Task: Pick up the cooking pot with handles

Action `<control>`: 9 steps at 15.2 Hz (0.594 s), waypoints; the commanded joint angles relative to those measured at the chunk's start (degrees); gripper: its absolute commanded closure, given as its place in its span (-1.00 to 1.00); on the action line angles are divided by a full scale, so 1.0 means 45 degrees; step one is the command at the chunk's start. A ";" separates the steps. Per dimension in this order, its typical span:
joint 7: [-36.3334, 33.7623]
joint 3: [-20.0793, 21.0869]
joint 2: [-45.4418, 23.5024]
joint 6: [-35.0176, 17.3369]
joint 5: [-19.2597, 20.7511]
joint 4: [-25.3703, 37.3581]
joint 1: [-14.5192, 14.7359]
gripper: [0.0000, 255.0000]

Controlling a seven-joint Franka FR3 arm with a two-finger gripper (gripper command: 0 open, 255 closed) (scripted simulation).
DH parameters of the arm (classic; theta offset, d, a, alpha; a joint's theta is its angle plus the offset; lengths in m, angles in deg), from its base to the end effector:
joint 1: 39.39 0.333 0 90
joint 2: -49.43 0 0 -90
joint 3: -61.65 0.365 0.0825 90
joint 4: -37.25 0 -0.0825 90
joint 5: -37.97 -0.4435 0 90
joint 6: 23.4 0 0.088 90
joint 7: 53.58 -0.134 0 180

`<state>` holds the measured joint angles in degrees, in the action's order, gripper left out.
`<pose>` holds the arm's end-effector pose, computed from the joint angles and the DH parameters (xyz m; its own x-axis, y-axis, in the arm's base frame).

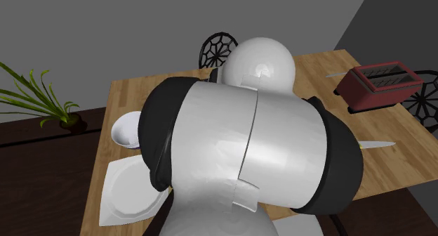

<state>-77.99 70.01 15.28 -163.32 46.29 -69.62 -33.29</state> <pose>0.6821 0.1693 0.1642 0.9963 -0.0863 -0.0050 -0.0862 -0.9962 0.0138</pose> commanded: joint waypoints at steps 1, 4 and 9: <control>0.0001 0.0000 -0.0013 -0.0011 0.0004 -0.0001 0.0002 1.00; -0.0005 0.0001 -0.0012 -0.0014 0.0005 -0.0005 0.0007 1.00; 0.0066 0.0057 0.0347 0.0322 -0.0072 -0.0026 -0.0050 1.00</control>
<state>-77.82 70.24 16.21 -162.41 46.04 -69.82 -33.38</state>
